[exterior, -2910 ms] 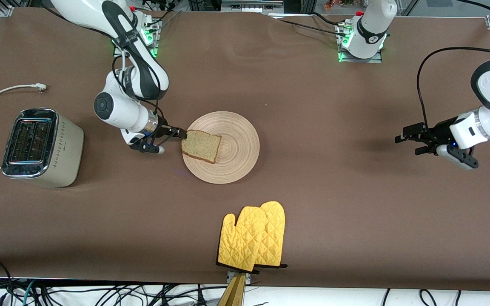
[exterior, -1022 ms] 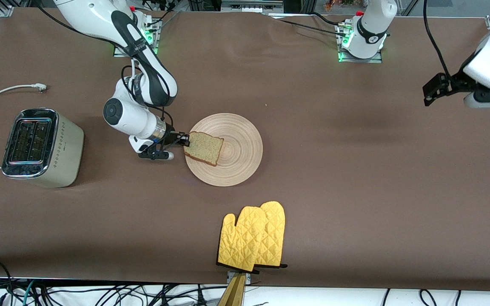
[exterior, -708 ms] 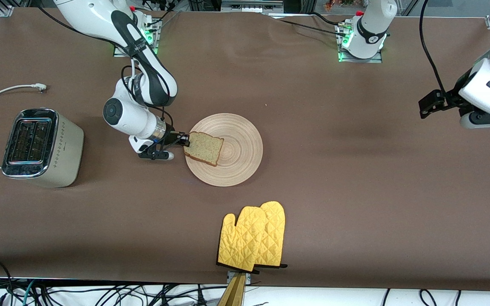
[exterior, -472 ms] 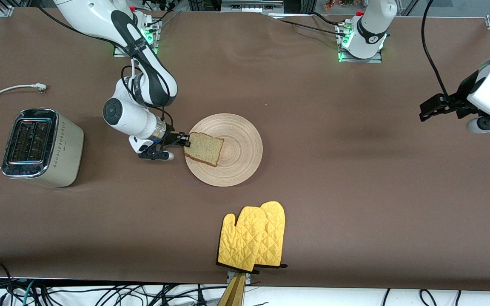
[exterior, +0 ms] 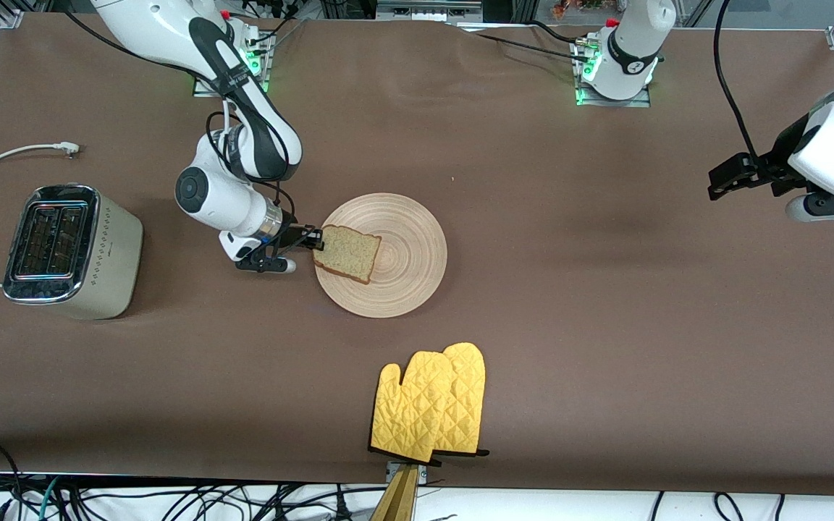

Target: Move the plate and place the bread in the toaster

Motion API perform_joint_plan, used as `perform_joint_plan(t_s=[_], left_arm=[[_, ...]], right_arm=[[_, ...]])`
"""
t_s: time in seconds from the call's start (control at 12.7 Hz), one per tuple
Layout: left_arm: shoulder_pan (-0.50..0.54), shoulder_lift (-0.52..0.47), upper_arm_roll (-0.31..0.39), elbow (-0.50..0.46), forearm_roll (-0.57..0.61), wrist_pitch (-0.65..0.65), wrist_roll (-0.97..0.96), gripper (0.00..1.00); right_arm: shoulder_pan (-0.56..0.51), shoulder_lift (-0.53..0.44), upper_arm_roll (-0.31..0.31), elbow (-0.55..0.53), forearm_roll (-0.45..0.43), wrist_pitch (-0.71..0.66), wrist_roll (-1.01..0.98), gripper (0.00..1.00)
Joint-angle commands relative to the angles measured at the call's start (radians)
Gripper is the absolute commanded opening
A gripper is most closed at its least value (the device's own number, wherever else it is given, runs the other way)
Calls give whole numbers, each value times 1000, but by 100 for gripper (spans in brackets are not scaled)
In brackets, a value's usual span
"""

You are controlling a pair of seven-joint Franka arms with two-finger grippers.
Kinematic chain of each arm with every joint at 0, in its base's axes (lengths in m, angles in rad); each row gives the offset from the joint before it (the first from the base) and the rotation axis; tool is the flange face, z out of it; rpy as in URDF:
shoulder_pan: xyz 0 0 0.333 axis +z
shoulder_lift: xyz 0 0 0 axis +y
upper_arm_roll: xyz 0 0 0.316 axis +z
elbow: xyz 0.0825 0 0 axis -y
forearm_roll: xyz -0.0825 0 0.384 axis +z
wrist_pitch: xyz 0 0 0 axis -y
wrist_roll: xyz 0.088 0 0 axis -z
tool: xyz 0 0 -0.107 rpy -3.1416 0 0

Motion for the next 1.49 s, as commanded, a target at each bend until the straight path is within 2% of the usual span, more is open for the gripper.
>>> perform_joint_plan(t_s=[0.0,0.08,0.16,0.39,0.55,0.63,0.71,1.1,1.26,1.42], left_arm=[[-8,6,3,25,-10,-29,-12,100],[-5,7,-2,26,-5,-29,-3,100],[-2,7,-1,23,-5,-29,-3,100],[2,9,-1,28,-5,-24,-3,100],[2,6,-4,26,-7,-27,-2,100],[2,6,-2,26,-8,-29,-2,100],[4,6,-2,28,-11,-29,-2,100],[7,6,-1,30,-16,-29,-2,100],[7,6,-1,28,-16,-29,-2,100],[7,6,1,28,-16,-29,-2,100]], right_arm=[[4,-22,-8,-2,25,-1,-31,19],[4,-24,-10,-2,25,-1,-40,19],[4,-28,-11,0,24,-1,-41,25],[2,-33,-16,-2,24,-3,-41,26],[2,-32,-16,-2,24,-1,-40,19],[2,-32,-16,-2,24,-3,-41,6],[2,-33,-16,-2,24,-3,-41,0],[7,-102,-16,11,8,-4,-20,0],[5,-143,-31,40,-2,-112,-20,0],[5,-185,-85,104,-112,-266,-20,0]])
